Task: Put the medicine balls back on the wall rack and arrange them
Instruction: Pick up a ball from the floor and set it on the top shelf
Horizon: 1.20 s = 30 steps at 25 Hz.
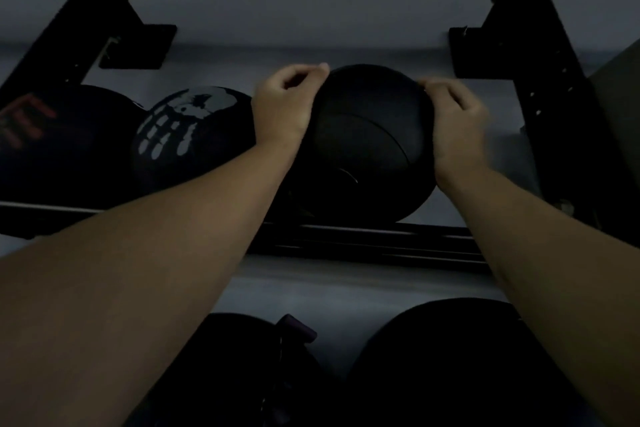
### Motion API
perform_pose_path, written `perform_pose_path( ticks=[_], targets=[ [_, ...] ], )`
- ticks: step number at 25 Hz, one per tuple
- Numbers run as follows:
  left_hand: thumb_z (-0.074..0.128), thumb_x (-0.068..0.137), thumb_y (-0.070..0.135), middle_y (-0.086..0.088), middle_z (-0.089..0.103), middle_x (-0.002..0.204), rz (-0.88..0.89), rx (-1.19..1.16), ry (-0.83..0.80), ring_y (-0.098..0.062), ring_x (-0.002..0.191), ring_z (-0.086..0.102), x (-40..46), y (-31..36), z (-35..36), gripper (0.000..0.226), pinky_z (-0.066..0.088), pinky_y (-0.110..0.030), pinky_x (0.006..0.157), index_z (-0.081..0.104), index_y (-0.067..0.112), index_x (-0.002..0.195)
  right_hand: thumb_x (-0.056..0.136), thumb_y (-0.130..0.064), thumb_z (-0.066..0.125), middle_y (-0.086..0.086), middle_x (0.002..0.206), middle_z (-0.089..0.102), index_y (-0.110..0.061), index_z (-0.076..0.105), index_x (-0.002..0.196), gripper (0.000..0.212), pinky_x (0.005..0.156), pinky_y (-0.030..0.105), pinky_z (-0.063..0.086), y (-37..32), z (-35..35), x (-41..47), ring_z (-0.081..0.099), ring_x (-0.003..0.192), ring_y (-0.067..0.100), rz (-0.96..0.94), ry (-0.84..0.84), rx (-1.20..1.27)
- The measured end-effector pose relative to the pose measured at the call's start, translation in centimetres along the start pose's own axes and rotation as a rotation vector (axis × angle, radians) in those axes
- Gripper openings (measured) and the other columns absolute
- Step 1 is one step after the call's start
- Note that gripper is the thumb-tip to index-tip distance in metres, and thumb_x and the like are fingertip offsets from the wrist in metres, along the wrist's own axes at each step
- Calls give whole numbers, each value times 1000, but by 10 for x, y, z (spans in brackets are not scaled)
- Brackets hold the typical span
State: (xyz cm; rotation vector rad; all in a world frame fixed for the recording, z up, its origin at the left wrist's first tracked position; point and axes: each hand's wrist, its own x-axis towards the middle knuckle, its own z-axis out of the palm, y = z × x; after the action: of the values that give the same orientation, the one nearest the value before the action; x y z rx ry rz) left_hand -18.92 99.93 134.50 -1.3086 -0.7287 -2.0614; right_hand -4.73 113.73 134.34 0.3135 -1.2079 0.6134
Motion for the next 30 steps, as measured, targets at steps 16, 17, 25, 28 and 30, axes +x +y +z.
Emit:
perform_pose_path(
  ticks=[16,17,25,28,30],
  targets=[
    [38,109,61,-6,59,152,-146,380,-320,-26,142,55,-27,-75,8,57,42,-45,123,59,26,149,108,-60,24,11,164,46,-13,43,159,72,112,28,28,55,0,-15,44,149,27,279,-372,-507],
    [36,110,60,-7,59,152,-137,390,-328,-27,143,54,-28,-73,8,56,41,-47,124,58,28,149,109,-59,25,11,162,48,-13,43,159,70,109,26,28,55,0,-17,45,147,25,272,-363,-492],
    [29,110,62,-8,39,168,-125,477,-341,-31,157,36,-39,-68,7,60,30,-51,130,42,32,161,115,-35,25,14,150,54,-20,52,153,48,102,13,32,52,-1,-27,53,136,26,95,-308,-545],
    [29,109,64,-8,35,171,-131,516,-357,-32,159,32,-41,-62,8,64,29,-50,129,37,32,163,112,-51,19,13,165,33,-35,33,162,54,125,38,23,45,-2,-32,33,151,36,197,-405,-583],
    [28,110,63,-10,34,171,-147,553,-374,-33,159,33,-40,-56,7,64,29,-51,130,36,31,164,108,-62,21,13,171,22,-40,23,164,61,128,46,17,35,-2,-30,25,156,39,251,-487,-640]
  ],
)
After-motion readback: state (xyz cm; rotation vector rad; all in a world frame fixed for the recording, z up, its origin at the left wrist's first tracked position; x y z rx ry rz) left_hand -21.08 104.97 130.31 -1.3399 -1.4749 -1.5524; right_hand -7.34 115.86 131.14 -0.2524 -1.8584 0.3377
